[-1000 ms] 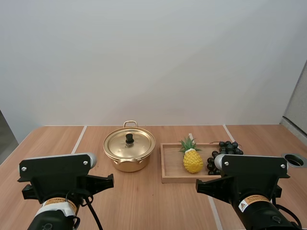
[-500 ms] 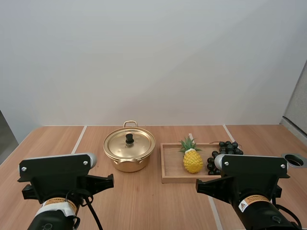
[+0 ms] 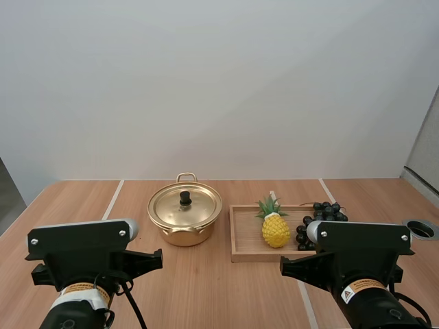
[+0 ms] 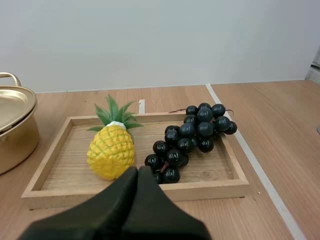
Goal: Open the pot, put the pineapple inside, and close it
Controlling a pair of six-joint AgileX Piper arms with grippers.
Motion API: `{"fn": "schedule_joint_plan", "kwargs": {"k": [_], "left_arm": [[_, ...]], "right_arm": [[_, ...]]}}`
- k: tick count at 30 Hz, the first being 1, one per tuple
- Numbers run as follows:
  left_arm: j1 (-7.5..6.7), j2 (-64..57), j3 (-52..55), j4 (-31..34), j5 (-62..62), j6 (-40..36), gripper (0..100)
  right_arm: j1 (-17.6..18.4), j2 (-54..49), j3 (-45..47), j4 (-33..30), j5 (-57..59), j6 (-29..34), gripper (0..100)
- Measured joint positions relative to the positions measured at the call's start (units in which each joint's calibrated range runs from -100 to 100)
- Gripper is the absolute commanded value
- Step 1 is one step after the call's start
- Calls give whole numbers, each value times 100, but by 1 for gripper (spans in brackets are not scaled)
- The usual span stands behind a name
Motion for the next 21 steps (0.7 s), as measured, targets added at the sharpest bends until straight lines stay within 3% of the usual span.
{"fn": "schedule_joint_plan", "kwargs": {"k": [12,21], "left_arm": [[0,0,0,43,0,0,0],[37,0,-31,44,258,-476,0]], "right_arm": [[0,0,0,-390,0,0,0],[0,0,0,-447,0,15,0]]}}
